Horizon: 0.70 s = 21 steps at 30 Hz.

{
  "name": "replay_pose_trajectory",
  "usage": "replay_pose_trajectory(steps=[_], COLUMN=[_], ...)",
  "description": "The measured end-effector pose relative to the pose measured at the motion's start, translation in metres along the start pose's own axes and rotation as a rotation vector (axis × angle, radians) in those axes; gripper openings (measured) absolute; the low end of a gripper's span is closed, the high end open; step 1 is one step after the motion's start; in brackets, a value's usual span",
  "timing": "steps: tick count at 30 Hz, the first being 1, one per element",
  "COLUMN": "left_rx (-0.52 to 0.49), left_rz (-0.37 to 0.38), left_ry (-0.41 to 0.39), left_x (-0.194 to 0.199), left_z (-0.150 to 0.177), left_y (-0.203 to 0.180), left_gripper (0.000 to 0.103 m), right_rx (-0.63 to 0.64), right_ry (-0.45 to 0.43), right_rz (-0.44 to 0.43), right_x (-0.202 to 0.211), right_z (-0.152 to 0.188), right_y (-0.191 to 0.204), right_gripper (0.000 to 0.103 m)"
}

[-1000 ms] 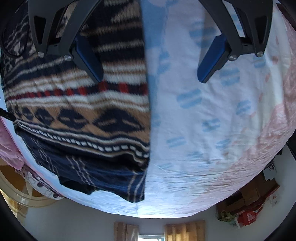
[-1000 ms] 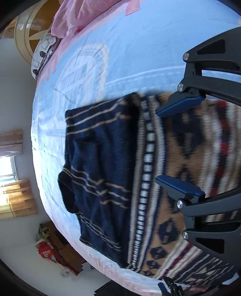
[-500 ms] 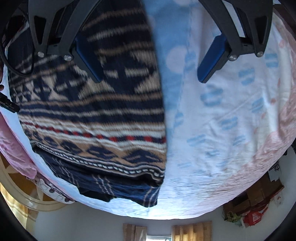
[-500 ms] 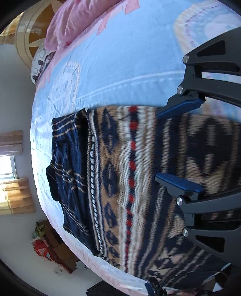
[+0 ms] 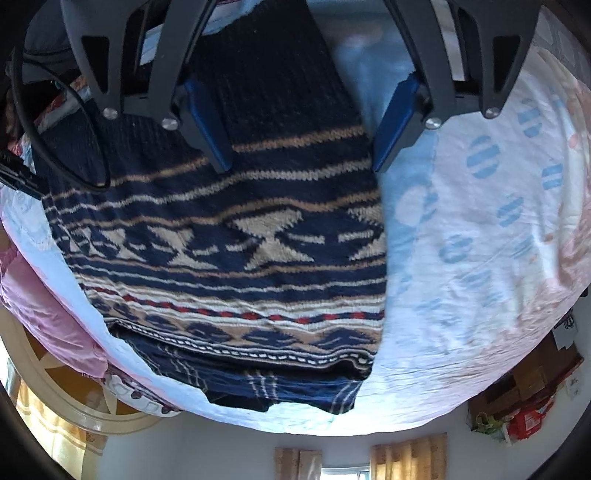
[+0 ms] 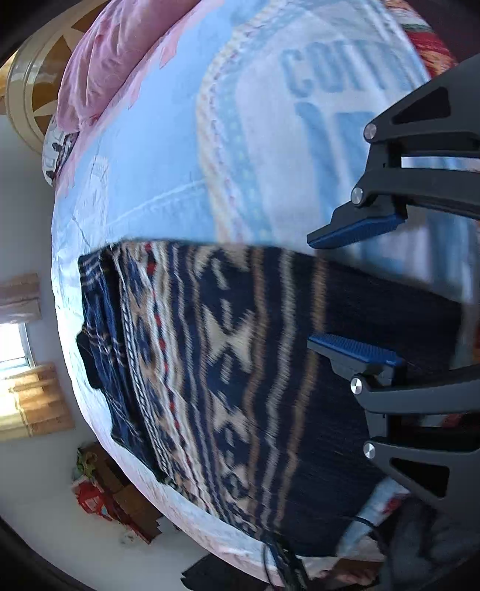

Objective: Fold small clothes
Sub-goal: 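Release the right tool and lift both tools away from the sweater, then move both tools to the patterned hem and close them on its edge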

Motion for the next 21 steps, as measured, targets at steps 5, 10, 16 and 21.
replay_pose_trajectory(steps=[5,10,16,21], left_rx=[0.008,0.010,-0.014,-0.020], left_rz=[-0.002,0.010,0.025,0.037], left_ry=[0.003,0.006,0.006,0.002], left_x=[0.007,0.015,0.023,0.025], left_z=[0.008,0.015,0.022,0.025], left_y=[-0.001,-0.002,-0.009,-0.012], left_gripper=[0.077,0.072,0.053,0.048], right_rx=[0.016,0.008,-0.010,-0.023], right_ry=[0.000,0.008,0.018,0.010], right_rz=[0.000,-0.026,-0.056,-0.072], right_x=[0.001,0.004,0.008,0.007], right_z=[0.004,0.009,0.019,0.023], right_y=[0.005,0.008,0.008,0.006], right_gripper=[0.044,0.038,0.031,0.030])
Point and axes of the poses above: each gripper's, at about its wrist camera, not at the fingertips, and x roughly against the way its jaws point, y to its left, z to its underside, the point moved 3 cm from there along -x, roughly the way its jaws point, and after that the axes turned 7 degrees about -y, right-handed, at the moved point
